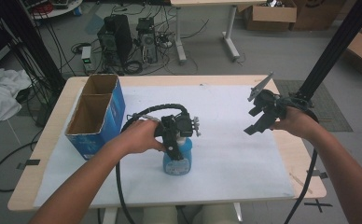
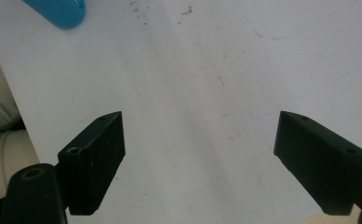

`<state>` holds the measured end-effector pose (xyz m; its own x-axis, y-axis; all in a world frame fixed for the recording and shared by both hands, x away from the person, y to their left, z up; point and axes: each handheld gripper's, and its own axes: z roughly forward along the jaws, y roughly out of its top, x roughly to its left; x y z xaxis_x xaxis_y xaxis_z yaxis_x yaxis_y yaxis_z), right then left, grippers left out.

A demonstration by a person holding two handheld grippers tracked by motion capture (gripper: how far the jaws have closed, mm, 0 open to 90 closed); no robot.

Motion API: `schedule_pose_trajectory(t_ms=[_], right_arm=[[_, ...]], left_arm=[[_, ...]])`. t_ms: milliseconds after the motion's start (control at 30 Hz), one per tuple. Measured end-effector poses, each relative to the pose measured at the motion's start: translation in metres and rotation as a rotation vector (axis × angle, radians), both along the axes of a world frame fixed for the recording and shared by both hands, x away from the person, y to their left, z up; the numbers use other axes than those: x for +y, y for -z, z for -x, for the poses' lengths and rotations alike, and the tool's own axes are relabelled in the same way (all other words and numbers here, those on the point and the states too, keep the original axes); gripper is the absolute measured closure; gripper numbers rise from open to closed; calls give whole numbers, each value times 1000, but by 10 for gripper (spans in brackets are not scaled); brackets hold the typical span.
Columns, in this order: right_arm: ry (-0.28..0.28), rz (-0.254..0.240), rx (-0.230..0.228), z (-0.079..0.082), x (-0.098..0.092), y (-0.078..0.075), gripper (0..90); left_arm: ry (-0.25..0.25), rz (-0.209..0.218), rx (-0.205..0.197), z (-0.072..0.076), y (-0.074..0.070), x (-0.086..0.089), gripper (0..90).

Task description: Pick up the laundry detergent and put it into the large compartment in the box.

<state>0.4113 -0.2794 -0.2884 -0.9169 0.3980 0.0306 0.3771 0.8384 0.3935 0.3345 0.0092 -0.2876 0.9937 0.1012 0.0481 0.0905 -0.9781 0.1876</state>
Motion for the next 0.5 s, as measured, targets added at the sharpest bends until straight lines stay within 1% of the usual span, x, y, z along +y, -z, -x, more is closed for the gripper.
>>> schedule_pose_trajectory(t_ms=[100,133,433,500], right_arm=[[1,1,0,0,0,0,163],[1,1,0,0,0,0,163],[1,1,1,0,1,0,163],[0,0,0,0,1,0,164]], left_arm=[[-3,3,4,0,0,0,282],[1,3,0,0,0,0,284],[0,5,4,1,0,0,324],[4,5,0,0,0,0,324]])
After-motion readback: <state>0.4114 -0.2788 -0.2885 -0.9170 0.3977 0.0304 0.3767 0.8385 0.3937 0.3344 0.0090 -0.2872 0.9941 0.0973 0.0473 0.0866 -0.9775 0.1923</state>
